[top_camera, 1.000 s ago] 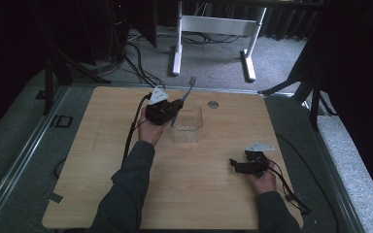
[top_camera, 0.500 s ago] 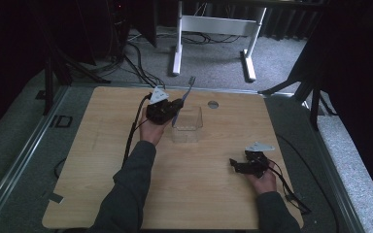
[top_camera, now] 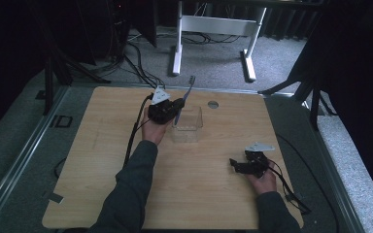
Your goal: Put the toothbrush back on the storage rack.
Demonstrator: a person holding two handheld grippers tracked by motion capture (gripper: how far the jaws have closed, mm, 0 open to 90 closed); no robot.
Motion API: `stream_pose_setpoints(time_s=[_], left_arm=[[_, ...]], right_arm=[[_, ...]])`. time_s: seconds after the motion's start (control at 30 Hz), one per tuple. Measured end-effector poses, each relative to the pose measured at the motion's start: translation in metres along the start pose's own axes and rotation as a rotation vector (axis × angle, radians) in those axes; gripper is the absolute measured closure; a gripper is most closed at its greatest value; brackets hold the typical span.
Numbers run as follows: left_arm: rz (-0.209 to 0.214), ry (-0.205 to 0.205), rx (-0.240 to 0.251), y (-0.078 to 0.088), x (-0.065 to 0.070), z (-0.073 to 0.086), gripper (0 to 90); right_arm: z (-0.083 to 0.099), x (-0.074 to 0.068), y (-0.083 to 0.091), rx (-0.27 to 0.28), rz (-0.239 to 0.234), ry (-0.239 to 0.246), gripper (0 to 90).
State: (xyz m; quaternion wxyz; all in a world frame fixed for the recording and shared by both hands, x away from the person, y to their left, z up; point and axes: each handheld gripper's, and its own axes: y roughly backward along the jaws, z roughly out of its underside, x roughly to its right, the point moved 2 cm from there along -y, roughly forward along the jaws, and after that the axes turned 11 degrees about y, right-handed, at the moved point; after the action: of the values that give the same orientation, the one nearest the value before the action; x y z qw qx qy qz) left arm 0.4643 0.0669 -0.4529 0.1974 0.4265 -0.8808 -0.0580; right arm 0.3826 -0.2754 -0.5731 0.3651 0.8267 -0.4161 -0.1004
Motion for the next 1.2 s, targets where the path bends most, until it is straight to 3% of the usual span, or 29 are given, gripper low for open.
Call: stream_pose_setpoints(time_s=[0.23, 0.47, 0.67, 0.83, 0.97, 1.03, 1.2], left_arm=[[-0.009, -0.006, -0.016, -0.002, -0.003, 0.002, 85.8], [-0.005, -0.033, -0.045, 0.000, 0.002, 0.008, 83.2], [-0.017, -0.039, -0.025, 0.015, 0.002, 0.010, 78.6], [-0.038, -0.004, -0.016, 0.034, -0.005, 0.010, 71.5], [-0.070, 0.013, -0.011, 0.044, -0.014, 0.013, 62.5], [-0.126, 0.028, -0.004, 0.051, -0.024, 0.019, 59.3], [-0.214, 0.067, -0.079, 0.058, -0.049, 0.041, 52.2]], right_arm=[[0.000, 0.000, 0.000, 0.000, -0.001, 0.003, 19.6], [0.000, 0.000, 0.000, 0.000, -0.002, 0.004, 19.6], [0.000, 0.000, 0.000, 0.000, -0.002, 0.006, 19.6], [0.000, 0.000, 0.000, 0.001, -0.002, 0.006, 19.6], [0.000, 0.000, 0.000, 0.001, -0.002, 0.006, 19.6], [0.000, 0.000, 0.000, 0.001, -0.002, 0.006, 19.6], [0.000, 0.000, 0.000, 0.001, -0.002, 0.006, 19.6]])
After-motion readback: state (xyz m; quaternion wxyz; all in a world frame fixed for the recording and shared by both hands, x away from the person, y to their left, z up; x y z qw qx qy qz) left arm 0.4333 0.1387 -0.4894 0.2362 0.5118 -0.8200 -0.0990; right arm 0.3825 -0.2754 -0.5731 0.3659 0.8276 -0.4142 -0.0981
